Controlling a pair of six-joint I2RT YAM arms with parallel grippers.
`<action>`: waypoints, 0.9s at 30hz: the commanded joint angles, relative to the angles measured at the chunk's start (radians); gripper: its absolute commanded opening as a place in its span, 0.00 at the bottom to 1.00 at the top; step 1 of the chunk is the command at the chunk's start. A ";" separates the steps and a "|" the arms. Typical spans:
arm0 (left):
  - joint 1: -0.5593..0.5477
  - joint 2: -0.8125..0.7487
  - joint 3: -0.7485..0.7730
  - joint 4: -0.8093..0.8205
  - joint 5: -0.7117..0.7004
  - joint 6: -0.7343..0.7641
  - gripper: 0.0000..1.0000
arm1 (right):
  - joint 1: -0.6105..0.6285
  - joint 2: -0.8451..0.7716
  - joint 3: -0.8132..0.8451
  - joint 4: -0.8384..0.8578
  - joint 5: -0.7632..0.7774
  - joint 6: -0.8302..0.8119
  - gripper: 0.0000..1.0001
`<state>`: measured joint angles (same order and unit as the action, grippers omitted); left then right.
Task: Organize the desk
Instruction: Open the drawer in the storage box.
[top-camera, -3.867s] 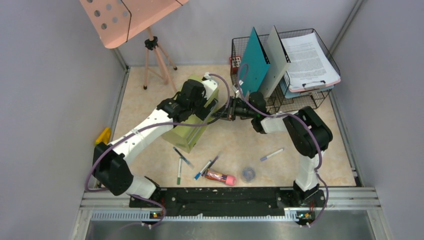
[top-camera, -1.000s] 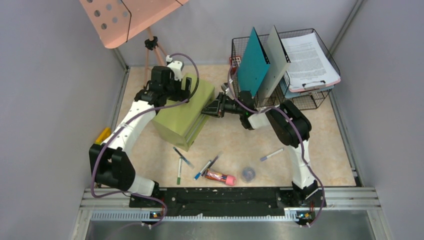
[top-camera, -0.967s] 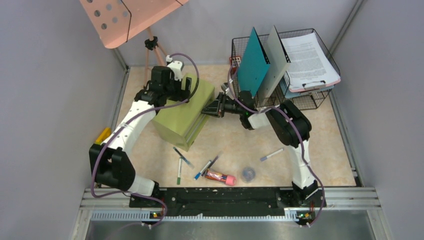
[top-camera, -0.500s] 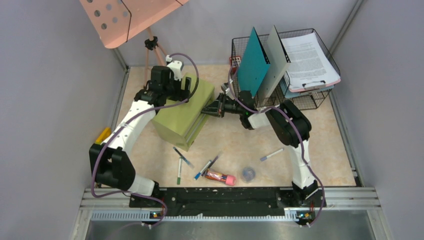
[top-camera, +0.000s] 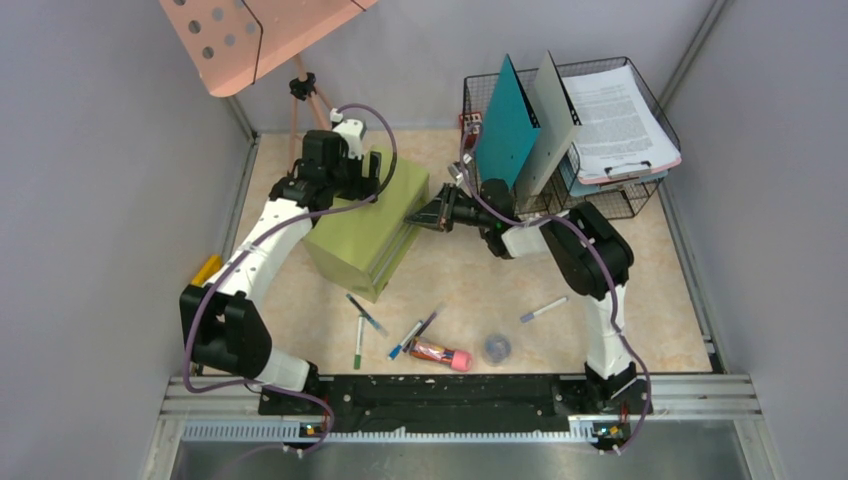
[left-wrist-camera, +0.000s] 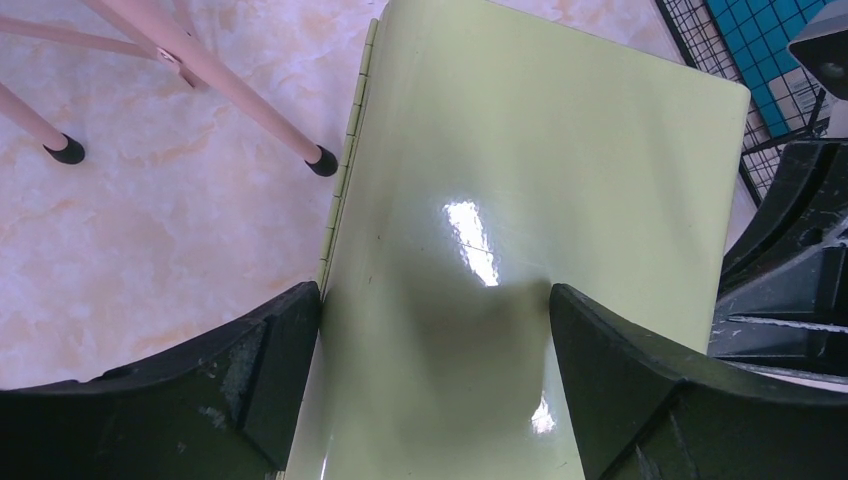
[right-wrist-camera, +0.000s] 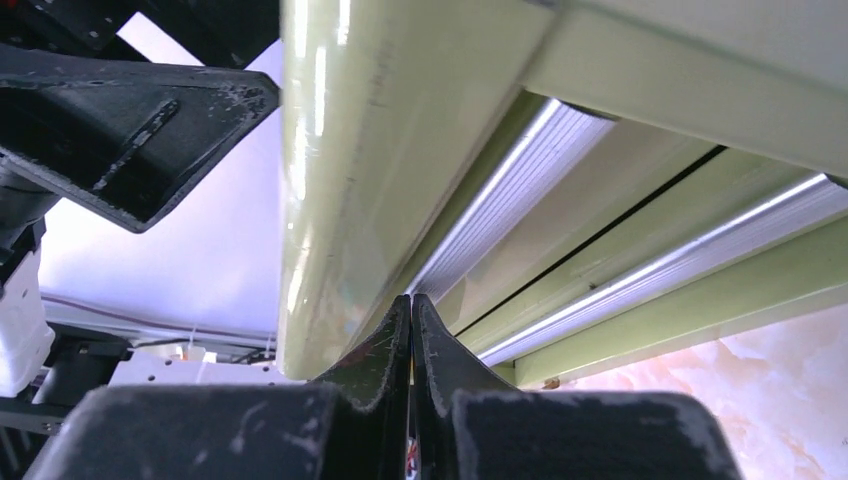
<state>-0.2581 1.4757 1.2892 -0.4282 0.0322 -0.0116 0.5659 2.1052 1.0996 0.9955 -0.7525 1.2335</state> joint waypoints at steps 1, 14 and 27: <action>0.011 0.083 -0.051 -0.218 -0.067 0.032 0.88 | -0.009 -0.080 -0.007 0.029 0.010 -0.046 0.00; 0.013 0.082 -0.048 -0.221 -0.056 0.031 0.89 | -0.009 -0.064 -0.008 -0.054 0.024 -0.100 0.26; 0.013 0.091 -0.043 -0.225 -0.051 0.032 0.89 | -0.001 -0.022 0.047 -0.029 0.010 -0.065 0.28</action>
<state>-0.2554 1.4845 1.2984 -0.4290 0.0330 -0.0246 0.5606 2.0808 1.0943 0.9180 -0.7357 1.1690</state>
